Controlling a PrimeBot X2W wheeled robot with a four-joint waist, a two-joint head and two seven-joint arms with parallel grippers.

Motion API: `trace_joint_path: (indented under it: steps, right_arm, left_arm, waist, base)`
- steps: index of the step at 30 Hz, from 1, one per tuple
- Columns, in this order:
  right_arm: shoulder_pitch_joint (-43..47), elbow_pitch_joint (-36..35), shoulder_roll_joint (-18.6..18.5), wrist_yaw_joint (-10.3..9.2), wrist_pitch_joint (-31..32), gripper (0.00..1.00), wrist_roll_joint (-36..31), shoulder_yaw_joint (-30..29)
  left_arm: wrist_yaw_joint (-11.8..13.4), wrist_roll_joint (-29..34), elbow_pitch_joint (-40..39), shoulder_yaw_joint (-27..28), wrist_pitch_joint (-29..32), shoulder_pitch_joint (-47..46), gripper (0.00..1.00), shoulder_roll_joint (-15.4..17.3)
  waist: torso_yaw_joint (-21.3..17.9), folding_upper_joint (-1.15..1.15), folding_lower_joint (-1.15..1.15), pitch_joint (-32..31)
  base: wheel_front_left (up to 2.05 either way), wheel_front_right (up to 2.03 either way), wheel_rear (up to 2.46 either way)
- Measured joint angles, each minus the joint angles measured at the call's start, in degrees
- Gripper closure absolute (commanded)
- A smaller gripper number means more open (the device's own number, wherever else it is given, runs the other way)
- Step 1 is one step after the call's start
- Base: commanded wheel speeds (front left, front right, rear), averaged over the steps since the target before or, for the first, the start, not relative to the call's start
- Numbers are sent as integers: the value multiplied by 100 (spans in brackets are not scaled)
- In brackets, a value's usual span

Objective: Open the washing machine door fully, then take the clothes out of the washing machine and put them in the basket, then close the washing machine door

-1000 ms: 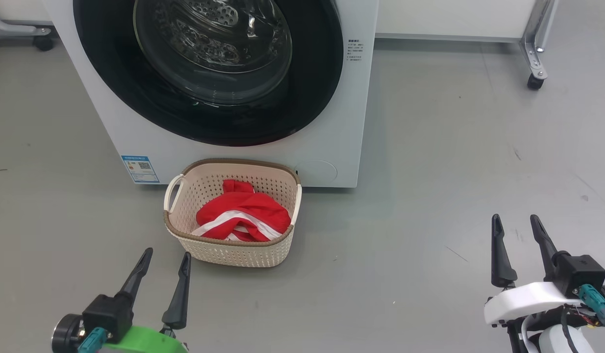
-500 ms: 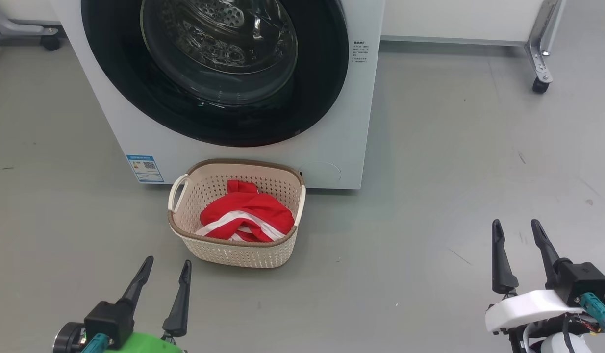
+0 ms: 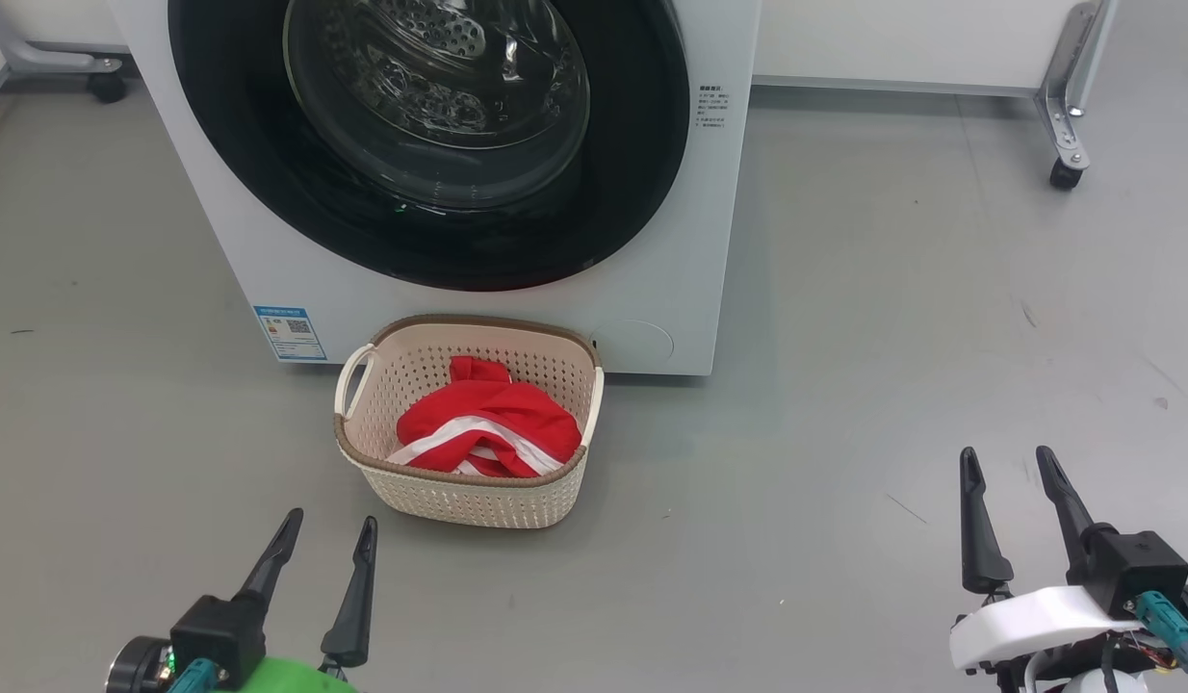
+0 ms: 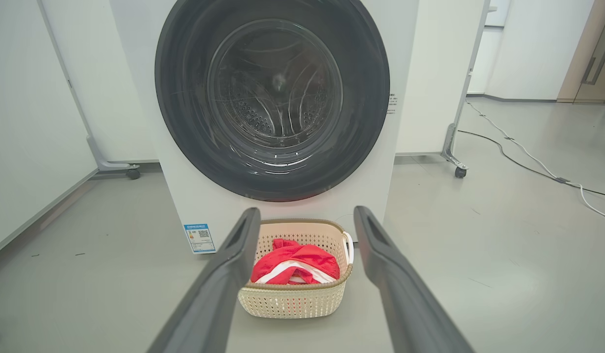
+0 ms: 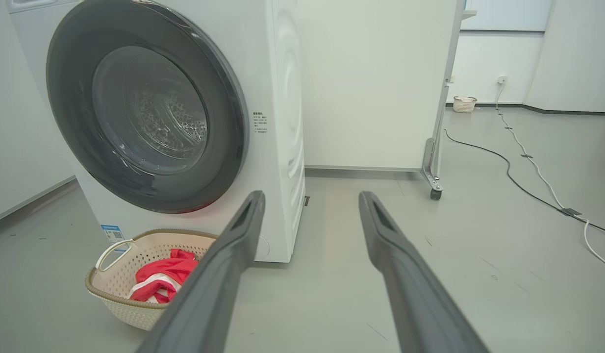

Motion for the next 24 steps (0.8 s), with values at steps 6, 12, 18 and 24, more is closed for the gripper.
trace_joint_path:
  steps: [6,12,18,24]
  right_arm:
    - [10,-48,16,0,0,0,0,-2]
    - [82,-78,25,0,0,0,-2,2]
    - [93,-112,32,0,0,0,-43,5]
    - [97,-136,47,0,0,0,-49,4]
  left_arm:
    - [0,0,-20,18,0,4,0,-13]
    - [0,10,-23,11,0,24,0,-19]
    - [0,15,-53,20,-1,29,0,-24]
    - [0,15,-49,15,0,34,0,-26]
  waist:
    - [3,0,0,0]
    - [2,0,0,11]
    - [-1,0,0,29]
    - [-6,0,0,41]
  base:
    - [0,0,0]
    - [0,0,0]
    - [0,0,0]
    - [0,0,0]
